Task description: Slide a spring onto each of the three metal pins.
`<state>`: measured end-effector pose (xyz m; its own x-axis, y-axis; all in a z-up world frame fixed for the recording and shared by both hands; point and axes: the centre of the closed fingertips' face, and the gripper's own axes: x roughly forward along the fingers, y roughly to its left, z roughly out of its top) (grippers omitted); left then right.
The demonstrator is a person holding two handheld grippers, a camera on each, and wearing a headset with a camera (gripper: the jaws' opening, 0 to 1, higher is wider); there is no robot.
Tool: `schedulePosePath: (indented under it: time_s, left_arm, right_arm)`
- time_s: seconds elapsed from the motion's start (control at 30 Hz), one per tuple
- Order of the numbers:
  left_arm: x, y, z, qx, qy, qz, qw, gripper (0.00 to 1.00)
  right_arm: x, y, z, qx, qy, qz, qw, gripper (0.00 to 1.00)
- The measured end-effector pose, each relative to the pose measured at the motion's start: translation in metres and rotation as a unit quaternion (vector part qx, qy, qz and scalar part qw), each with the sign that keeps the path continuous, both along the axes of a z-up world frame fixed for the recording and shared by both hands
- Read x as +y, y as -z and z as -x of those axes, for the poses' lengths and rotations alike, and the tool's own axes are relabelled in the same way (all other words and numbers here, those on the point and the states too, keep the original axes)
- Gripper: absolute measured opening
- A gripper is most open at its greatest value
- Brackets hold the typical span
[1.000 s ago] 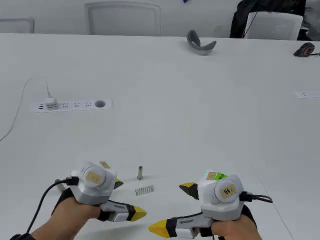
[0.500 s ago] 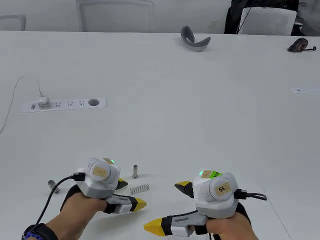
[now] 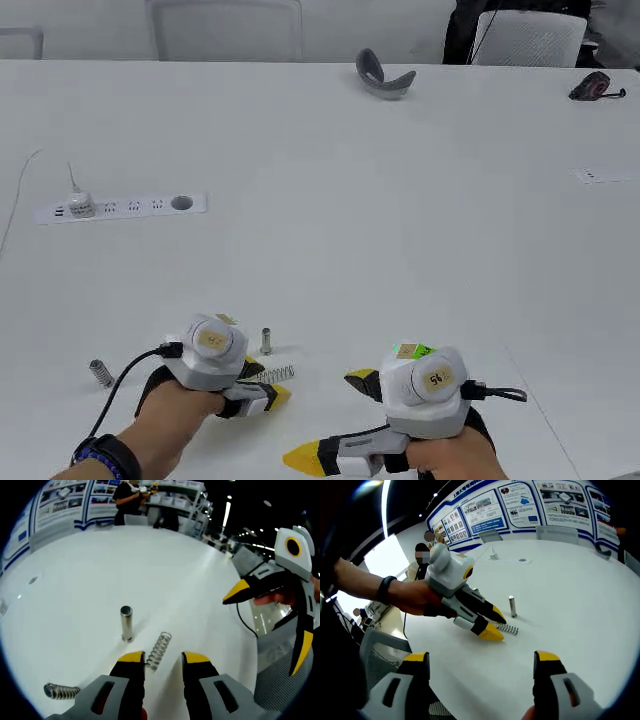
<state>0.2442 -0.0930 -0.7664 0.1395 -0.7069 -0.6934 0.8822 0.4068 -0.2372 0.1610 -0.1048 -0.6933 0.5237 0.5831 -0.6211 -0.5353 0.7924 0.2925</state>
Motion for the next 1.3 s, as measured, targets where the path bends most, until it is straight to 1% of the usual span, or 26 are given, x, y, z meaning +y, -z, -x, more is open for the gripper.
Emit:
schedulePosePath:
  time_s: [0.03,0.07,0.17,0.27,0.37,0.43,0.53,0.63,0.7,0.77,0.83,1.0,1.07,1.1,1.13,1.3]
  left_arm:
    - [0.0,0.001,0.0,-0.001,0.001,-0.003,1.0,0.25]
    - [0.0,0.002,-0.001,-0.004,0.001,-0.002,1.0,0.22]
    - [0.004,0.003,-0.004,-0.021,-0.001,-0.014,0.9997,0.15]
    - [0.005,0.002,-0.005,-0.023,-0.009,-0.013,0.9996,0.11]
    - [0.006,0.001,-0.002,-0.018,-0.012,-0.016,0.9996,0.11]
    - [0.008,0.001,0.0,-0.02,-0.012,-0.02,0.9995,0.11]
    - [0.015,0.0,0.002,-0.019,-0.016,-0.022,0.9994,0.11]
    - [0.022,-0.004,0.006,-0.017,-0.021,-0.019,0.9995,0.11]
    - [0.028,-0.006,0.008,-0.013,-0.028,-0.019,0.9993,0.11]
    - [0.035,-0.007,0.01,-0.003,-0.04,-0.022,0.999,0.11]
    - [0.041,-0.009,0.012,-0.004,-0.044,-0.019,0.9989,0.11]
    - [0.058,-0.01,0.019,0.0,-0.055,-0.022,0.9983,0.11]
    - [0.063,-0.011,0.02,0.008,-0.068,-0.019,0.9975,0.11]
    - [0.067,-0.012,0.02,0.014,-0.08,-0.016,0.9966,0.11]
    - [0.069,-0.013,0.021,0.016,-0.084,-0.014,0.9963,0.11]
    - [0.083,-0.017,0.027,0.011,-0.084,-0.014,0.9963,0.11]
  right_arm:
    - [0.0,0.0,0.0,0.0,0.0,0.0,1.0,0.87]
    - [0.0,0.0,0.0,0.0,0.0,0.0,1.0,0.87]
    - [-0.002,0.0,0.0,-0.001,0.002,0.0,1.0,0.87]
    - [-0.003,-0.001,0.0,-0.001,0.002,0.0,1.0,0.87]
    - [-0.004,-0.001,0.001,0.0,0.002,0.001,1.0,0.86]
    - [-0.005,-0.001,0.001,0.0,0.003,0.0,1.0,0.86]
    - [-0.005,0.0,0.001,0.002,0.004,0.0,1.0,0.86]
    - [-0.005,0.002,0.003,0.003,0.003,-0.002,1.0,0.85]
    - [-0.003,0.002,0.004,0.004,0.001,-0.005,1.0,0.85]
    - [-0.002,0.003,0.005,0.005,0.0,-0.009,0.9999,0.84]
    - [0.0,0.004,0.007,0.007,-0.002,-0.013,0.9999,0.84]
    - [0.007,0.006,0.01,0.01,-0.014,-0.013,0.9998,0.84]
    - [0.009,0.005,0.01,0.01,-0.016,-0.014,0.9997,0.84]
    - [0.01,0.005,0.01,0.01,-0.018,-0.016,0.9997,0.84]
    - [0.011,0.004,0.01,0.01,-0.019,-0.016,0.9996,0.84]
    - [0.014,0.002,0.008,0.007,-0.024,-0.019,0.9995,0.84]
